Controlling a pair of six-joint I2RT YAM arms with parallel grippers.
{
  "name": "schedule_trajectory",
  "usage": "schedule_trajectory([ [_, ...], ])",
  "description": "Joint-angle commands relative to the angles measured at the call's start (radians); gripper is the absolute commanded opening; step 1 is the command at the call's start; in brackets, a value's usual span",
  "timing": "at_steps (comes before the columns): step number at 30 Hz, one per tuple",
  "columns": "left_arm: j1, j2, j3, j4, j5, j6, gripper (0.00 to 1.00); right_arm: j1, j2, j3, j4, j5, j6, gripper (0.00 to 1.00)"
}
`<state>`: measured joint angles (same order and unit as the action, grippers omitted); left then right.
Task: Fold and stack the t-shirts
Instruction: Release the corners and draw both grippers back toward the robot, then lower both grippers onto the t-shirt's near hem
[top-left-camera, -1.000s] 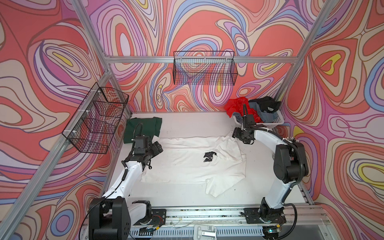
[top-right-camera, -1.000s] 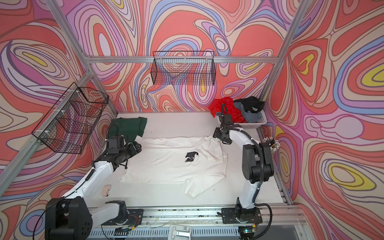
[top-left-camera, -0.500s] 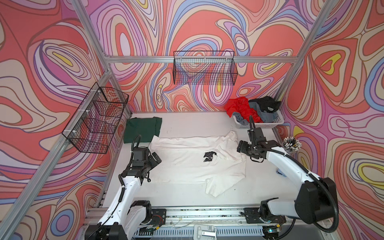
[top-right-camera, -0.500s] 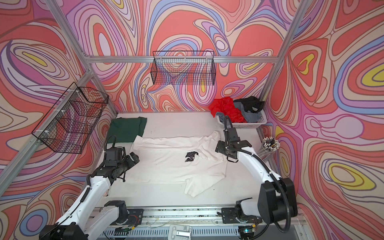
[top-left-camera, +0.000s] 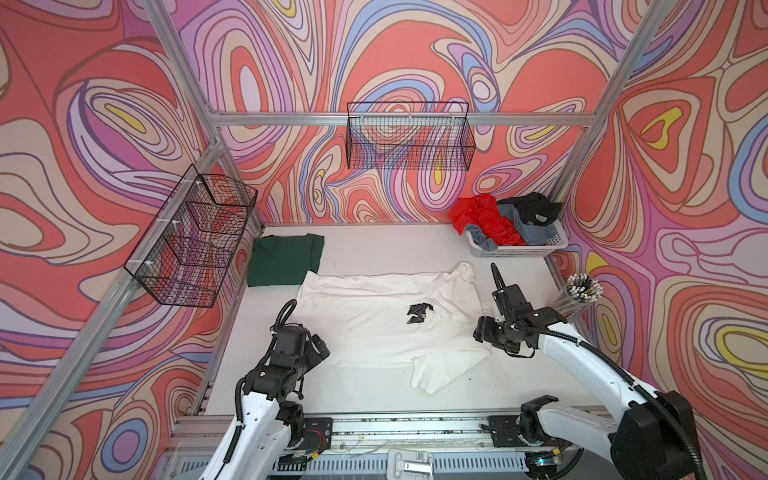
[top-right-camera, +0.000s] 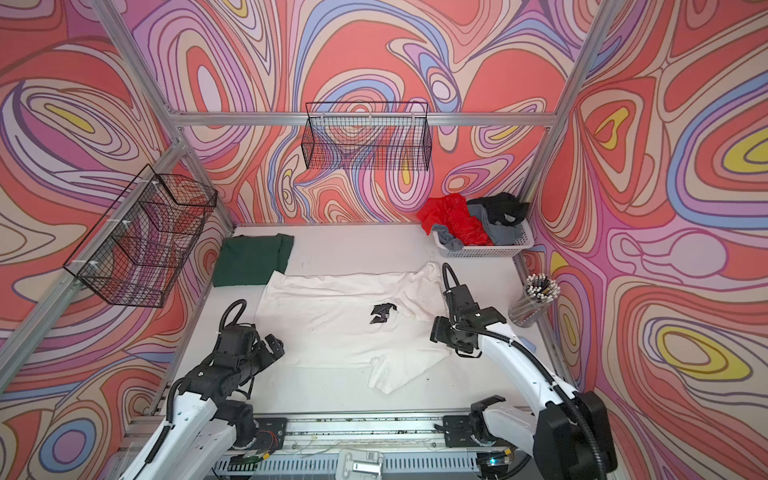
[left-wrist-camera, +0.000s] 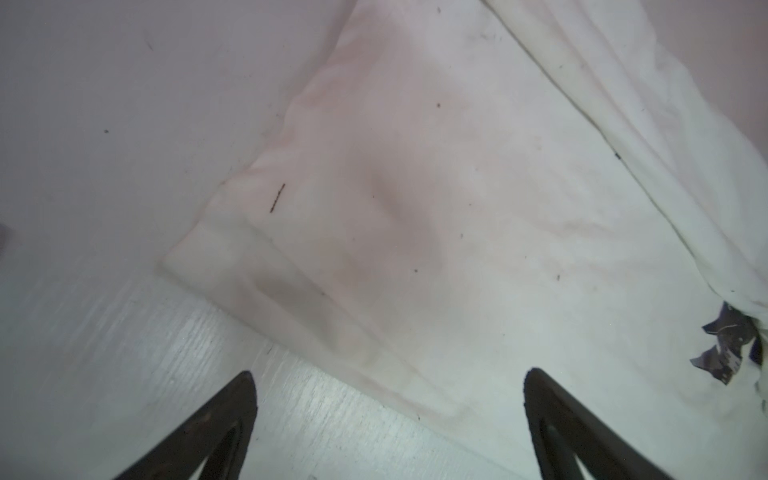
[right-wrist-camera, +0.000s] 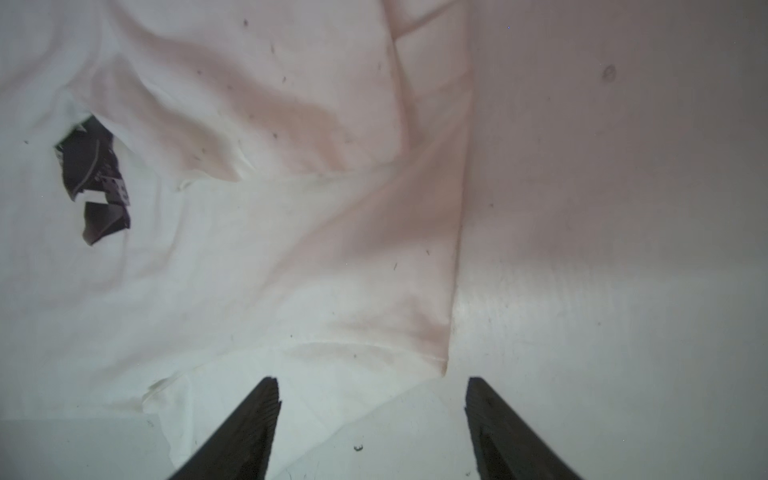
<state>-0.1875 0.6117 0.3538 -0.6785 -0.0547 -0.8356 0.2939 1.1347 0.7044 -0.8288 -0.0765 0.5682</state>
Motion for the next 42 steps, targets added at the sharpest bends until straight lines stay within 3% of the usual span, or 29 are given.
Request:
schedule_trajectory([
  [1,-0.006,0.042,-0.033,-0.023,-0.033,-0.044,1.0,0.016,-0.021,-0.049,-0.008,-0.047,0.033,0.71],
  [9,-0.006,0.115,-0.047,0.053,-0.027,-0.03,0.98,0.074,-0.005,-0.062,-0.005,-0.02,0.082,0.62],
  [15,-0.006,0.071,-0.065,0.056,-0.039,-0.045,0.85,0.084,-0.02,-0.102,-0.003,-0.051,0.161,0.6],
  [20,-0.006,0.076,-0.067,0.073,-0.025,-0.037,0.72,0.084,-0.073,-0.101,-0.056,0.011,0.176,0.59],
  [27,-0.005,0.122,-0.06,0.097,-0.01,-0.03,0.62,0.085,-0.075,-0.143,-0.036,-0.067,0.208,0.56],
  [39,-0.005,0.146,-0.061,0.137,0.013,-0.012,0.48,0.085,-0.069,-0.208,0.062,-0.042,0.25,0.52],
  [42,-0.006,0.156,-0.059,0.155,0.022,-0.002,0.39,0.085,-0.055,-0.22,0.093,-0.033,0.262,0.5],
])
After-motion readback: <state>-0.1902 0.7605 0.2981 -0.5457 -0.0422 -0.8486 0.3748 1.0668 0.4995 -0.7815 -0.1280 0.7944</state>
